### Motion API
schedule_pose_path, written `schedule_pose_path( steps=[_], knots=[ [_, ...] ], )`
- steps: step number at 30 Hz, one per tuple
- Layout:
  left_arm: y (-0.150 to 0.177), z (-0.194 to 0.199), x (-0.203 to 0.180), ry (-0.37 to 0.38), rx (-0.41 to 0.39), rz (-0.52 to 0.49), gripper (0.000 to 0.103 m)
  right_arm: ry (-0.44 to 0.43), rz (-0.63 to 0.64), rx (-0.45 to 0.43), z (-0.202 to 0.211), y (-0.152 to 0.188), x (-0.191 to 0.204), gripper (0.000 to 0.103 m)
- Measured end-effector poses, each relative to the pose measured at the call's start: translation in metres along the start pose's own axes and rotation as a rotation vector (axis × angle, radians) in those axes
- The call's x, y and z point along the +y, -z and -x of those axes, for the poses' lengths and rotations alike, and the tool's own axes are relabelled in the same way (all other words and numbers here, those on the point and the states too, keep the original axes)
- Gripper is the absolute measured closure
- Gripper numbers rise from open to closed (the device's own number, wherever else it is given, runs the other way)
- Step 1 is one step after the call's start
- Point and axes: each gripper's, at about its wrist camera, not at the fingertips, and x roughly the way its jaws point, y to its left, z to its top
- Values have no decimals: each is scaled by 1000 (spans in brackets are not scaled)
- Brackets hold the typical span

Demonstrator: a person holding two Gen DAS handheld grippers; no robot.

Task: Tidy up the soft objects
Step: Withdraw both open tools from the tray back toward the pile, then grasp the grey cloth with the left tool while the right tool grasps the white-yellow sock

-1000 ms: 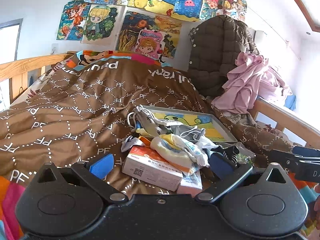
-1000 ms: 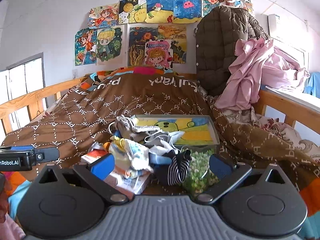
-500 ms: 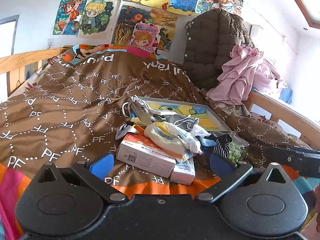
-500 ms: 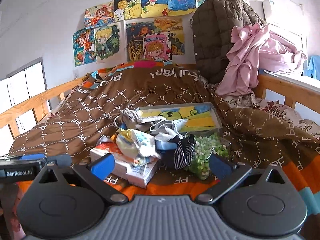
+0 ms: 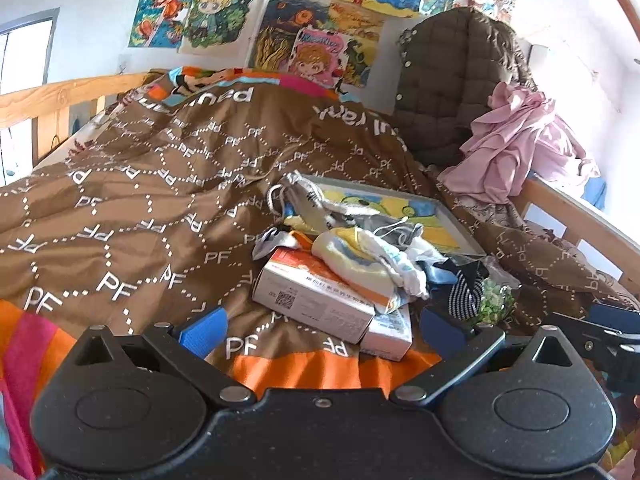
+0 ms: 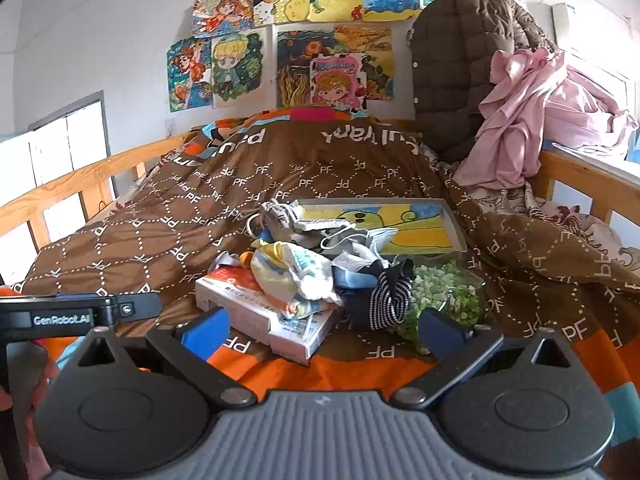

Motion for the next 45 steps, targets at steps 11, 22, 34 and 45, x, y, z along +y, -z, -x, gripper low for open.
schedule_pose_path(
  steps=[11, 22, 34, 45],
  knots=[
    [-2, -2, 6, -12, 8, 47, 1, -34, 17, 9, -7, -1, 12, 0],
    [-15, -2, 19, -109, -20, 80, 1, -82, 71, 1, -21, -15, 28, 0],
    [-45, -17, 39, -116, -36, 129, 1, -103, 106, 20, -45, -21, 40, 0],
    [-77, -60, 56, -98, -41, -2, 1, -161, 226, 83, -76, -24, 46, 0]
  ],
)
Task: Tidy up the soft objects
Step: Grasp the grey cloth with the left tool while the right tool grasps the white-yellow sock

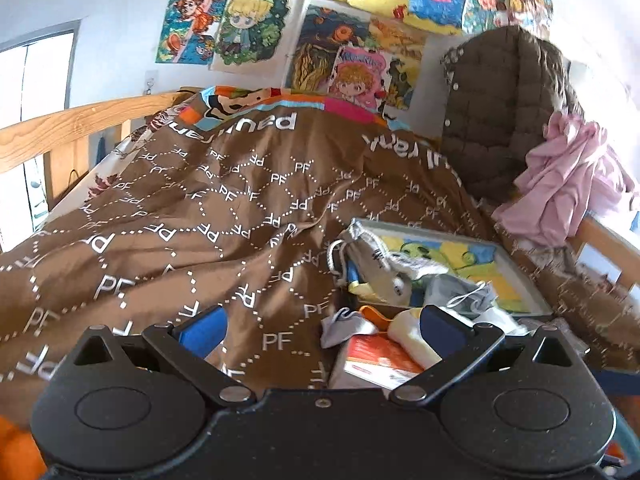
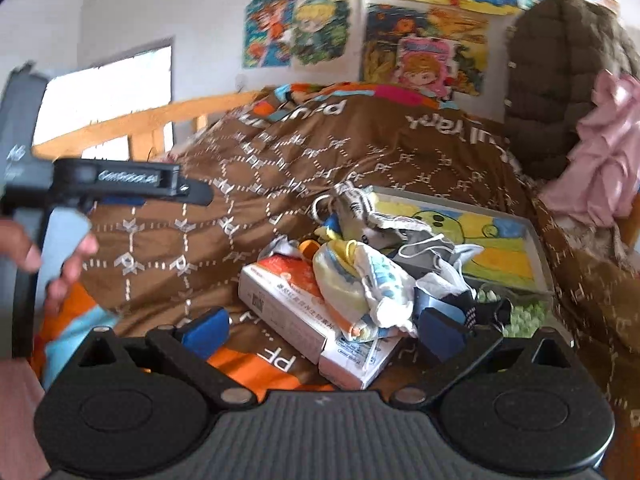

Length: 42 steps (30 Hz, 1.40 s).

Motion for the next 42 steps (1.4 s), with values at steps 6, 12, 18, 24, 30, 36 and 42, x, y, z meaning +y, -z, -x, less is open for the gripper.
schedule_pose_path(
  steps=[6, 12, 18, 24, 30, 36, 42],
  knots=[
    [-6, -31, 7, -8, 50, -21, 1, 30, 159, -22, -18, 0, 5, 0],
    [1, -61, 5, 44, 120, 24, 1, 72, 137, -33, -50, 6, -4, 0],
    [11, -92, -6, 43, 168, -16, 1, 98, 119, -34, -67, 5, -16, 0],
    [11, -120, -5, 87, 165, -5, 1, 109, 192, -29, -88, 5, -11, 0],
    [13, -146, 6, 161, 189, 56, 2, 118, 204, -19, -109, 0, -12, 0],
    [13, -163, 14, 223, 194, 84, 20, 110, 200, 2, -128, -7, -13, 3],
    [19, -177, 27, 262, 250, 171, 40, 92, 207, 14, -139, -10, -8, 9]
  ],
)
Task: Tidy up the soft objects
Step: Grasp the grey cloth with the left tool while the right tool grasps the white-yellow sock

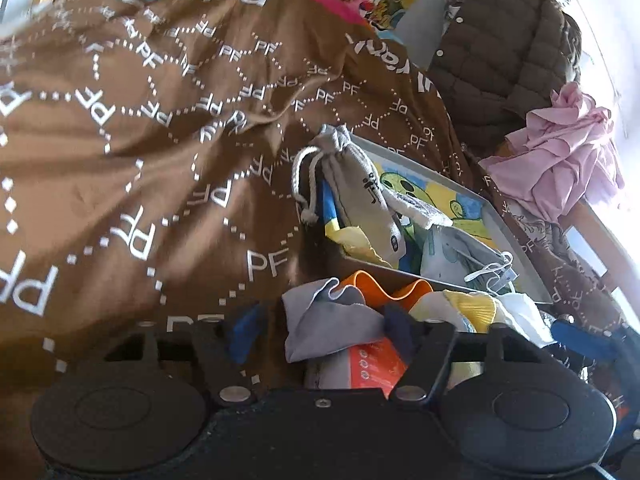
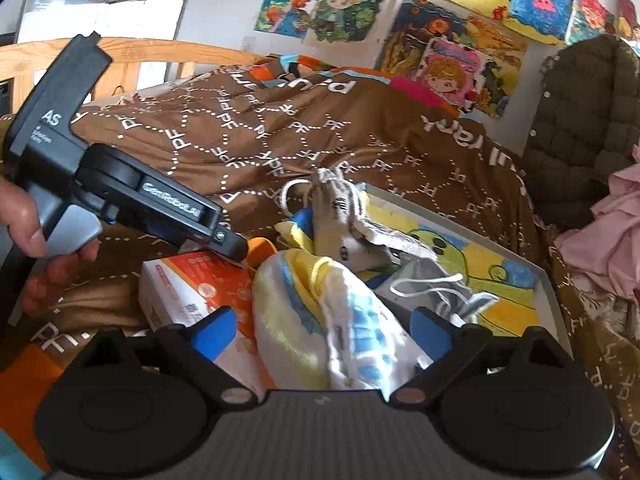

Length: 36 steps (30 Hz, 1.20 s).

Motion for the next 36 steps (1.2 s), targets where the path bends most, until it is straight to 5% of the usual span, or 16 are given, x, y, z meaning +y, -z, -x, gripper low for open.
schedule_pose_path(
  steps=[5, 9, 24, 36],
  knots=[
    [0, -1, 2, 32, 0, 8, 56, -49, 40, 4, -7, -6, 14, 22],
    [1, -1, 2, 75, 6, 34, 76, -76, 49, 21, -15, -13, 24, 46],
    [0, 8, -6, 33, -11, 8, 89, -23, -11, 116, -30, -9, 18, 90],
    [2, 32, -33, 21, -60, -107, 98, -31, -76, 25, 0, -21, 16, 95]
  ],
)
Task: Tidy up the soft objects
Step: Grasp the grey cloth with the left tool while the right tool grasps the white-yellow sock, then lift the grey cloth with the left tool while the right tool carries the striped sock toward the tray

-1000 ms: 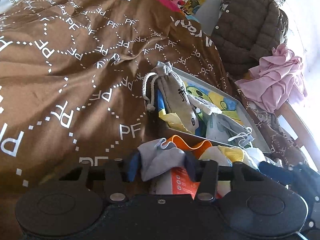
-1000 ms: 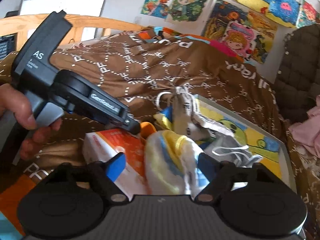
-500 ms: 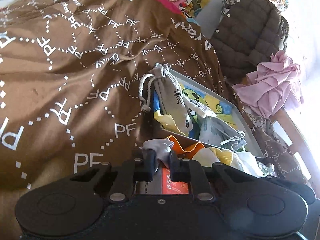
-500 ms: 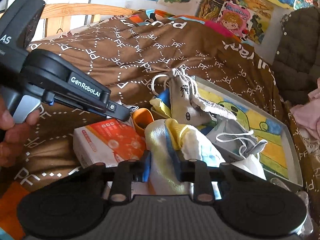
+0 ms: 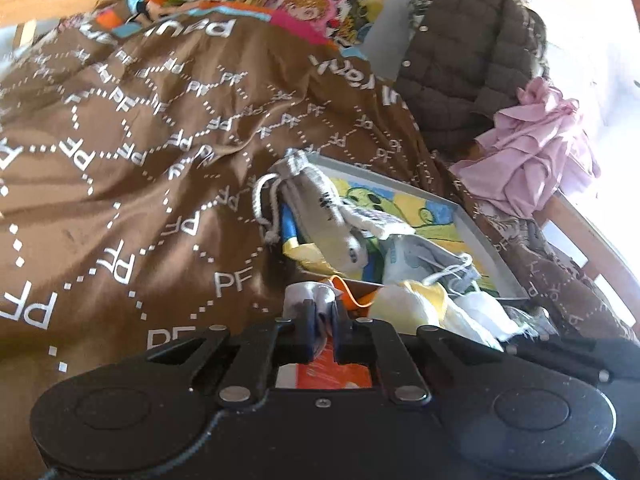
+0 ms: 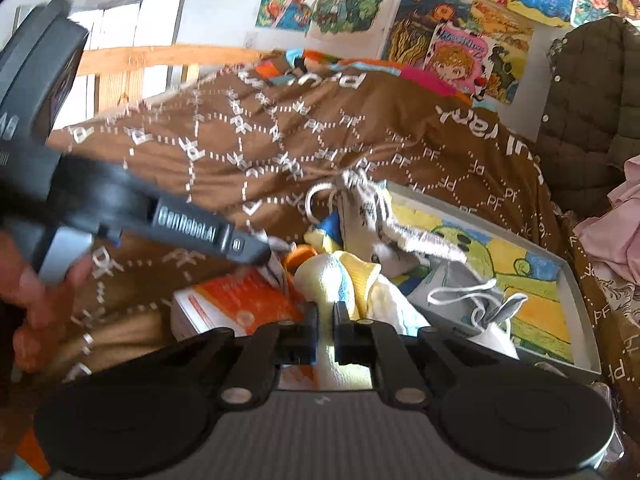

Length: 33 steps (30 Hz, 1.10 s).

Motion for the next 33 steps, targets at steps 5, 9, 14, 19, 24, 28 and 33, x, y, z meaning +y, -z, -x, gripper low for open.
schedule_pose_path(
  steps=[5, 9, 14, 19, 24, 28, 33],
  knots=[
    [6, 23, -18, 18, -27, -62, 103, -7, -45, -64, 25, -10, -5, 95],
    [10, 42, -27, 26, -50, -72, 103, -18, -75, -115, 50, -16, -7, 96],
    [16, 65, -39, 4, -64, -94, 103, -15, -109, -167, 83, -13, -13, 96],
    [14, 79, -53, -84, -53, -106, 103, -12, -140, -205, 111, -4, -24, 95],
    [4, 76, -56, -130, -49, -56, 103, -9, -163, -221, 121, 6, -38, 95],
    [-5, 51, -43, -144, -2, 11, 88, -12, -200, -242, 118, 8, -55, 95],
    [-10, 24, -20, -153, 75, 120, 72, -26, -209, -259, 101, 2, -70, 95]
  ],
)
